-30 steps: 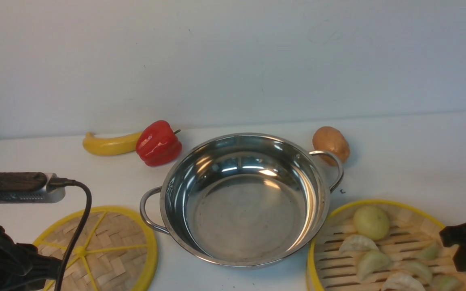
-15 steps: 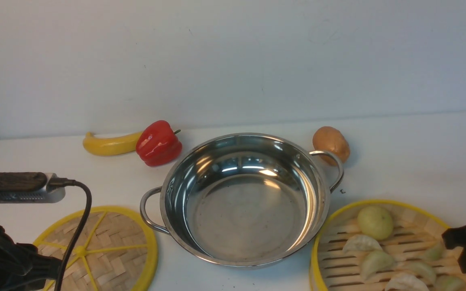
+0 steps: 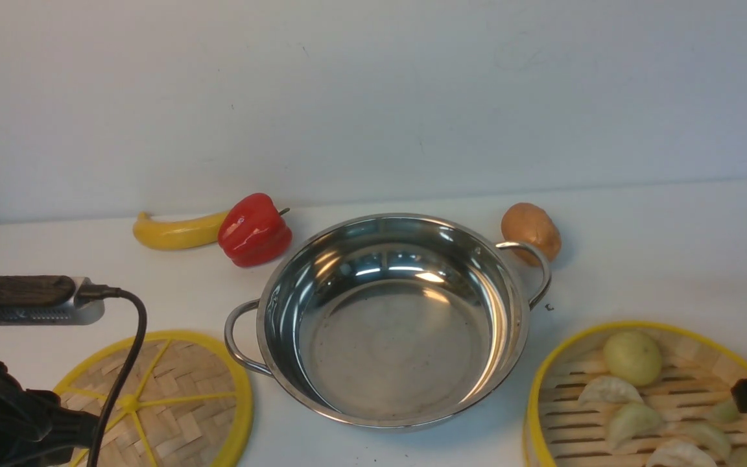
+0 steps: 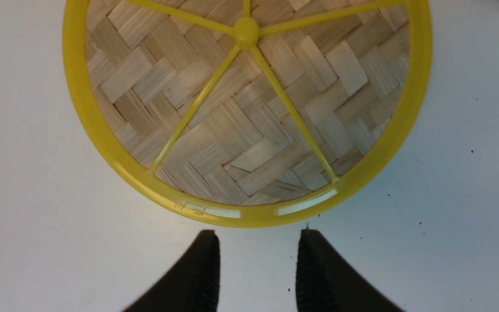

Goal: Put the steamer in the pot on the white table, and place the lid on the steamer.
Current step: 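Reach for and grasp the rim of the bamboo steamer holding the buns with the right gripper, then place the bamboo steamer basket of food into the steel pot with the right gripper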

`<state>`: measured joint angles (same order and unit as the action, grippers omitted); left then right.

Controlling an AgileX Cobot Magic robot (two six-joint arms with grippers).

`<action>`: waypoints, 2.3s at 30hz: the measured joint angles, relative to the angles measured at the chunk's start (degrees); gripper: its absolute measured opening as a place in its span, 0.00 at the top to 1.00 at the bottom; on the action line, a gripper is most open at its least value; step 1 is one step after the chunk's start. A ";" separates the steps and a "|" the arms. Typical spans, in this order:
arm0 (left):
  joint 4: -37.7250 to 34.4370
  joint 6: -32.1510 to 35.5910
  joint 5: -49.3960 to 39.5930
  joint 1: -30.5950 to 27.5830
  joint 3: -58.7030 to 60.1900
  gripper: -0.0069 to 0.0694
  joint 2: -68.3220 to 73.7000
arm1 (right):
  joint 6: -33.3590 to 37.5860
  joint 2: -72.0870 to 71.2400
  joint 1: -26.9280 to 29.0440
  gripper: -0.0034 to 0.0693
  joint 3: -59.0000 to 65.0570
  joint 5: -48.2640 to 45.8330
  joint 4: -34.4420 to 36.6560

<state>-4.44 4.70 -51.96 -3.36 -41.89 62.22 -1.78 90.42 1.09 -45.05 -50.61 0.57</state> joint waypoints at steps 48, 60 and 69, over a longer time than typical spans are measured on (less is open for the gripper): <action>0.00 0.00 0.00 0.00 0.00 0.59 0.00 | 2.92 0.41 0.00 0.85 -21.60 -19.70 -5.94; 0.00 0.00 0.00 0.00 -0.04 0.59 0.00 | 4.70 0.41 0.00 0.85 -25.19 -20.23 -4.80; 0.00 0.00 0.00 0.00 -0.04 0.59 0.00 | 6.88 0.45 0.00 0.85 -28.01 -20.69 0.20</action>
<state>-4.44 4.70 -51.96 -3.36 -41.93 62.22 5.10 90.88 1.09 -73.07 -71.30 0.77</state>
